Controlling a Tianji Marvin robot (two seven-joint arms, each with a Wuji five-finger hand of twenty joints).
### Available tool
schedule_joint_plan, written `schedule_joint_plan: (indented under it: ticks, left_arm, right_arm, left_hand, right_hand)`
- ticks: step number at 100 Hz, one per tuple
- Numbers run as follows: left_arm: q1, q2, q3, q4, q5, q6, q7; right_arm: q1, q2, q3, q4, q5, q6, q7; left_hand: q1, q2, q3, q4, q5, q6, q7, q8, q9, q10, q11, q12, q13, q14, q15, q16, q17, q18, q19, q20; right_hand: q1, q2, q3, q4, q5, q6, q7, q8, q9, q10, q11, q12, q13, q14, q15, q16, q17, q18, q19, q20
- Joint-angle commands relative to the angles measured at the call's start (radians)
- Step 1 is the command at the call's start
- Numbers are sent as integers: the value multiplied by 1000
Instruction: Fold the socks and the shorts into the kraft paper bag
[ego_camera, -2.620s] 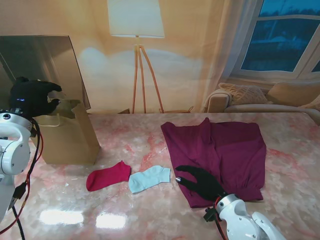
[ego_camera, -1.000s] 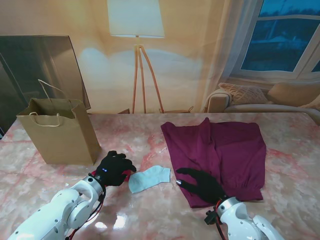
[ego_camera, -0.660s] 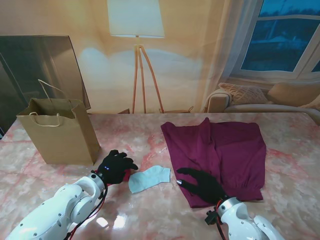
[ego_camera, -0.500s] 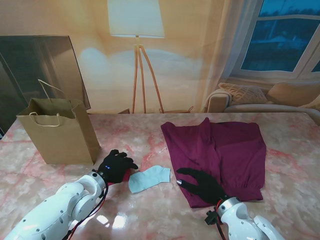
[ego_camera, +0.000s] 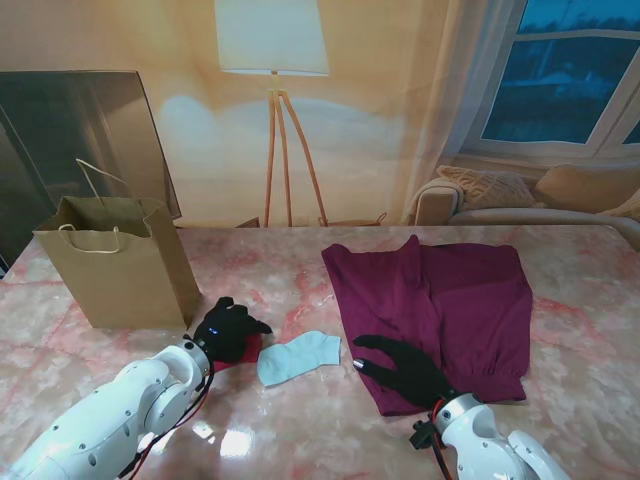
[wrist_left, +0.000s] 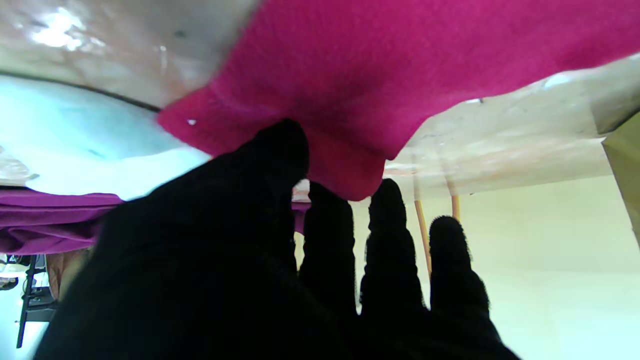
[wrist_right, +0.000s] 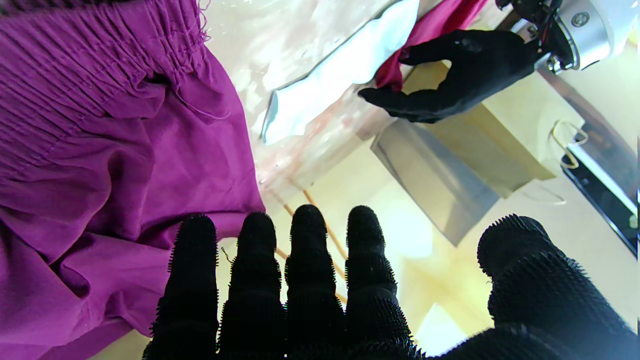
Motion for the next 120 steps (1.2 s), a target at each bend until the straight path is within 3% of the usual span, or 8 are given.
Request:
schedule_joint_plan:
  ticks: [1, 13, 17, 20, 24, 39, 82, 120]
  left_arm:
    - [2, -3, 2, 10, -5, 3, 3]
    - [8, 0, -7, 2, 6, 4, -2]
    - [12, 0, -13, 1, 11, 3, 5]
    - [14, 0, -16, 2, 13, 2, 14]
    - [18, -1, -24, 1, 16, -1, 24]
    - [51, -9, -78, -22, 4, -11, 55]
    - [235, -32, -299, -189, -60, -28, 81]
    - [434, -33, -489, -291, -17, -78, 144]
  right_arm:
    - [-6, 0, -3, -8, -3, 2, 2]
    - [-11, 0, -1, -11, -3, 3, 2]
    - [-11, 0, 0, -11, -4, 2, 1]
    - [-12, 0, 0, -11, -4, 1, 0]
    - [-12, 0, 0, -11, -5, 1, 0]
    - [-14, 1, 2, -15, -3, 7, 8]
    - [-13, 1, 0, -15, -3, 13, 11]
    - [-9, 4, -9, -13, -7, 9, 20]
  left_hand:
    - [42, -36, -61, -30, 75, -35, 99, 68, 82, -10, 49, 205, 22, 21, 53, 63, -10, 3, 16, -7]
    - [-9, -29, -161, -21, 193, -180, 432, 272, 87, -2, 84, 266, 28, 30, 83, 119, -17, 11, 23, -4]
    - [-27, -24, -174, -19, 190, -204, 507, 297, 57, 6, 96, 169, 22, 32, 74, 113, -19, 11, 23, -4]
    - [-37, -19, -179, -20, 195, -226, 555, 317, 23, 17, 100, -81, 13, 31, 58, 92, -19, 11, 21, -4]
    - [-39, -14, -184, -21, 192, -241, 570, 325, 2, 31, 45, -200, -2, 29, 28, 61, -19, 12, 14, -7]
    - [20, 41, -229, -19, 206, -277, 561, 311, -49, 51, -47, -376, -44, 20, -15, -8, -18, 4, -36, -17]
    - [36, 74, -292, -5, 238, -289, 503, 377, -55, 52, -31, -382, -64, 22, -10, -14, -14, -9, -92, 17]
    - [2, 33, -250, -8, 336, -283, 468, 197, 22, 35, -33, -392, 20, 19, -5, -16, 40, 28, 38, 71]
  right_hand:
    - [23, 28, -31, 28, 31, -26, 13, 6, 16, -2, 12, 11, 12, 2, 15, 16, 3, 2, 26, 37]
    - [24, 29, -31, 27, 31, -29, 13, 6, 17, -1, 12, 11, 12, 4, 15, 16, 4, 2, 26, 37]
    - [24, 29, -32, 27, 32, -29, 14, 6, 17, -1, 12, 11, 13, 3, 15, 16, 4, 2, 26, 37]
    - [25, 29, -31, 28, 32, -28, 14, 6, 18, -1, 12, 11, 13, 3, 15, 16, 4, 3, 27, 37]
    - [25, 30, -31, 28, 32, -25, 14, 6, 17, -1, 12, 11, 12, 3, 15, 16, 4, 2, 26, 37]
    - [24, 32, -33, 27, 31, -28, 13, 6, 16, -1, 11, 10, 10, 3, 14, 16, 1, 2, 26, 37]
    - [24, 32, -33, 27, 31, -28, 12, 6, 16, 0, 11, 10, 10, 3, 14, 16, 1, 3, 26, 39]
    - [24, 33, -34, 27, 33, -30, 14, 7, 17, 0, 12, 11, 11, 3, 14, 17, 1, 2, 26, 39]
